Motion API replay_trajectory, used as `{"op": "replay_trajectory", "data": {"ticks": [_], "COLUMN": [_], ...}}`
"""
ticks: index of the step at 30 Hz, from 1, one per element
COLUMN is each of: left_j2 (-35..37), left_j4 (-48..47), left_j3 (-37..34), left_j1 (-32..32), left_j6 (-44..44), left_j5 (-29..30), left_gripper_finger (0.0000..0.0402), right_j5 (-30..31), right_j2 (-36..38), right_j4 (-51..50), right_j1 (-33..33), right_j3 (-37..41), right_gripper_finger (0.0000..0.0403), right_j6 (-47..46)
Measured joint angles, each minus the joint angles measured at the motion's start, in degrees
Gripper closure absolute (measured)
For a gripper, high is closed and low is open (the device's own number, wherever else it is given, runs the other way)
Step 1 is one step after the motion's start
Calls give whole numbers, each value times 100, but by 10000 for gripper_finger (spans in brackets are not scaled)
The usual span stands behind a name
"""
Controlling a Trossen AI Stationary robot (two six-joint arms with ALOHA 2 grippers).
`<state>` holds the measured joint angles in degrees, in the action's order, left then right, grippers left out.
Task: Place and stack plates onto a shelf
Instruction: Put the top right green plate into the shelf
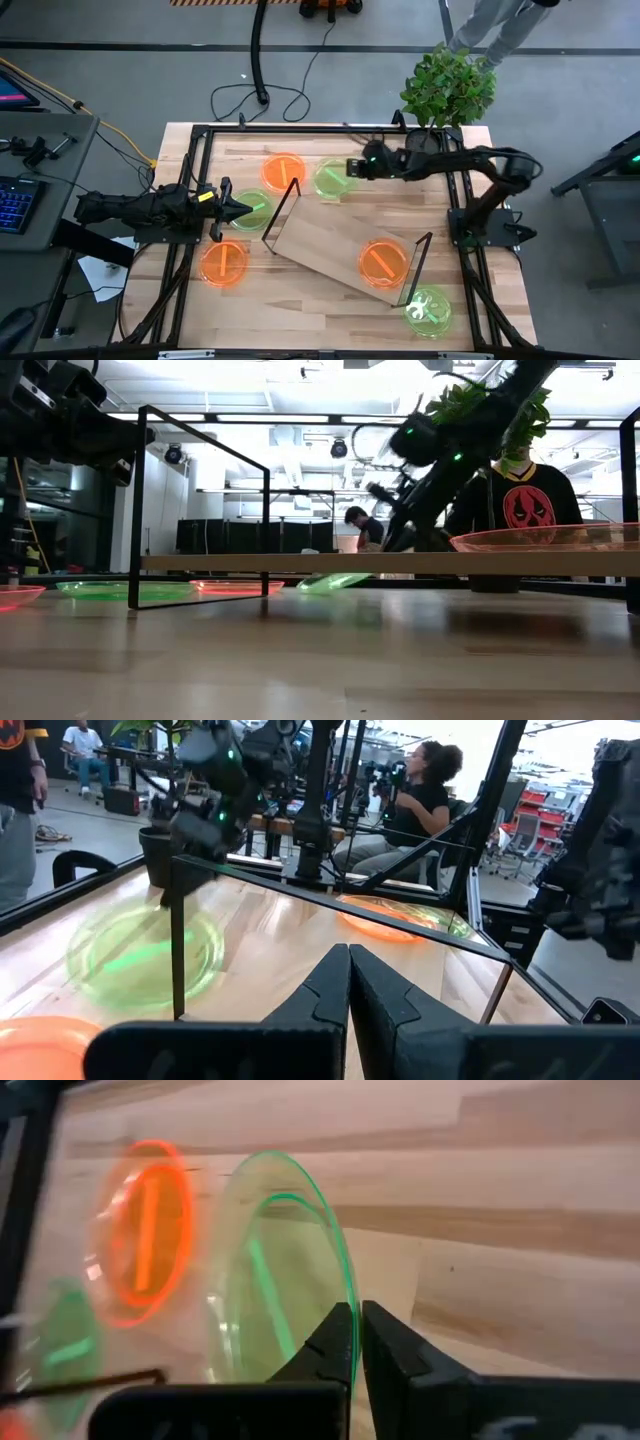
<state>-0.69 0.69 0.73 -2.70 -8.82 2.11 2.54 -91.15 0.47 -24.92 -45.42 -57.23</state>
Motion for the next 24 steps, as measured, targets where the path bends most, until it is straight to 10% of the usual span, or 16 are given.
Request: {"op": "replay_trajectory", "data": {"ticks": [11, 24], "left_j2": [-1, 0], "left_j4": [2, 2], "left_j3": [0, 0], "left_j1": [1, 1], "left_j6": [0, 0], "left_j5": [0, 1], "left_gripper_finger": [401, 401], "right_j5": [-2075, -1477], "right_j2": [2162, 1459], "right_j4": [59, 110], "right_j1": [-404, 1178], "right_j3": [1106, 475], "right_gripper_finger": [403, 403], "right_j6": [817, 974]}}
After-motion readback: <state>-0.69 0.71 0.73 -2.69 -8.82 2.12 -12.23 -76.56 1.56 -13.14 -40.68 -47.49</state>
